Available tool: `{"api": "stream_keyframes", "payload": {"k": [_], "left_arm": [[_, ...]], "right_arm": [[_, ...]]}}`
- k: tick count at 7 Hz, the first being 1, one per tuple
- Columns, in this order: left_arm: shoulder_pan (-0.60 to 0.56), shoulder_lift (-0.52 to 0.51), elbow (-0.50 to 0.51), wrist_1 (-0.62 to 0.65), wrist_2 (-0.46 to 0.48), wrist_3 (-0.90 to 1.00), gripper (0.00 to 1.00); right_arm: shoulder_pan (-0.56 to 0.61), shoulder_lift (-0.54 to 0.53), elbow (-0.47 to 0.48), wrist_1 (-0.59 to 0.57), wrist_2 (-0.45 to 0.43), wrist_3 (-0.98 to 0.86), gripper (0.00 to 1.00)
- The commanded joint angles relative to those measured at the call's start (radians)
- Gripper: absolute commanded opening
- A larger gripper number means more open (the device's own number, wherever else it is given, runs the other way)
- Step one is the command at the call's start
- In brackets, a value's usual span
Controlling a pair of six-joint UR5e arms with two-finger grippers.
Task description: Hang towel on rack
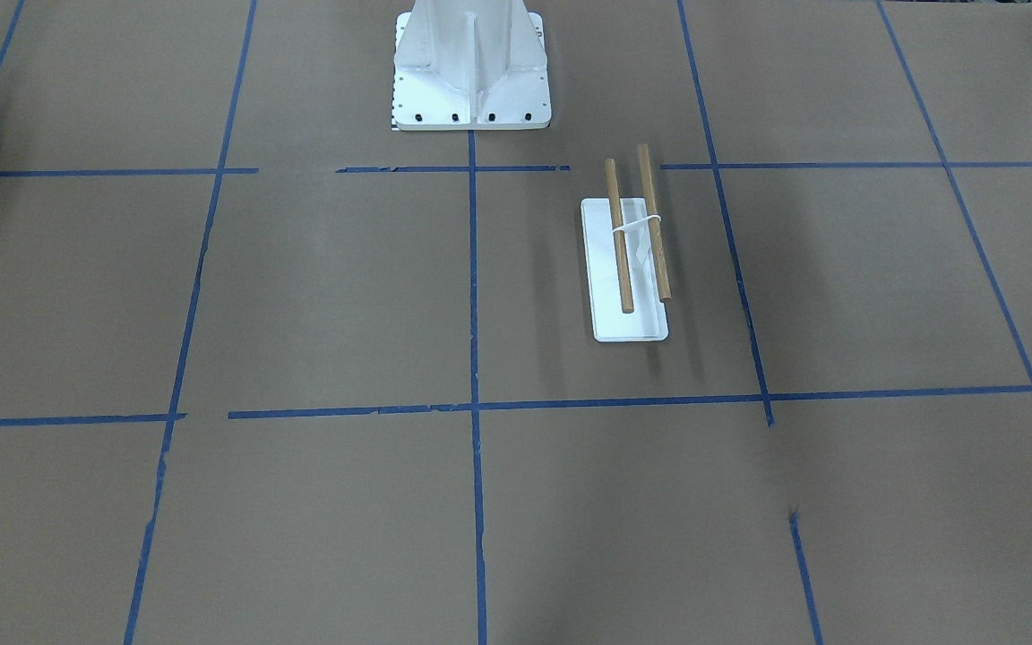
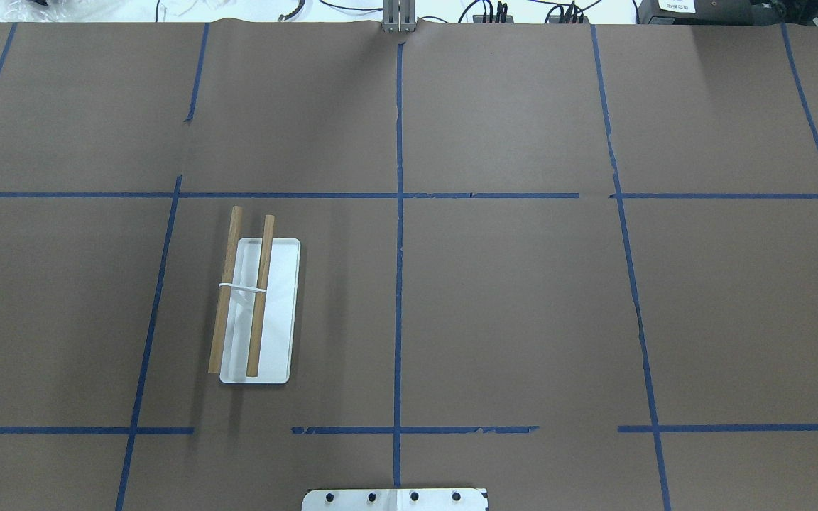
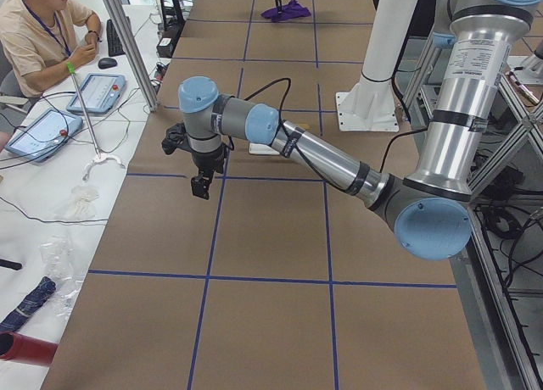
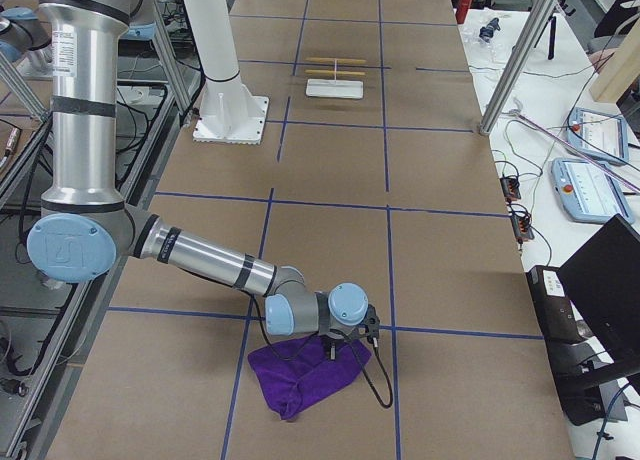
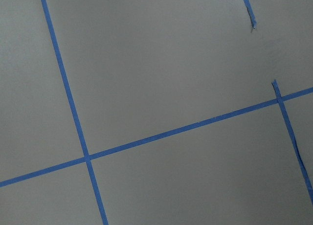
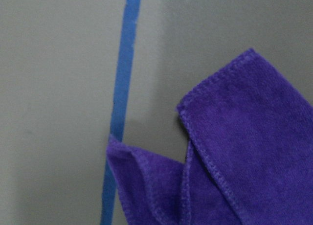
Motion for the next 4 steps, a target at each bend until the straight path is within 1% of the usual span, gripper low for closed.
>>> {"api": "stream_keyframes", "payload": {"k": [1, 2, 3, 4], "left_arm": [[0.010, -0.016, 0.003, -0.001, -0.005, -0.003, 1.00], [0.049, -0.056, 0.001, 0.002, -0.002, -0.005, 1.00], [0.103, -0.088, 0.009, 0.001, -0.005, -0.006, 1.00], [0.106, -0.129, -0.002, 0.001, -0.009, -0.049, 1.00]], "right_arm": [[0.081, -0.043, 0.196, -0.054, 0.094, 0.059, 0.00], [0.106, -0.065, 0.351, -0.119, 0.127, 0.149, 0.00], [0.105, -0.077, 0.526, -0.207, 0.133, 0.260, 0.00], [0.102, -0.069, 0.658, -0.271, 0.197, 0.403, 0.00]]}}
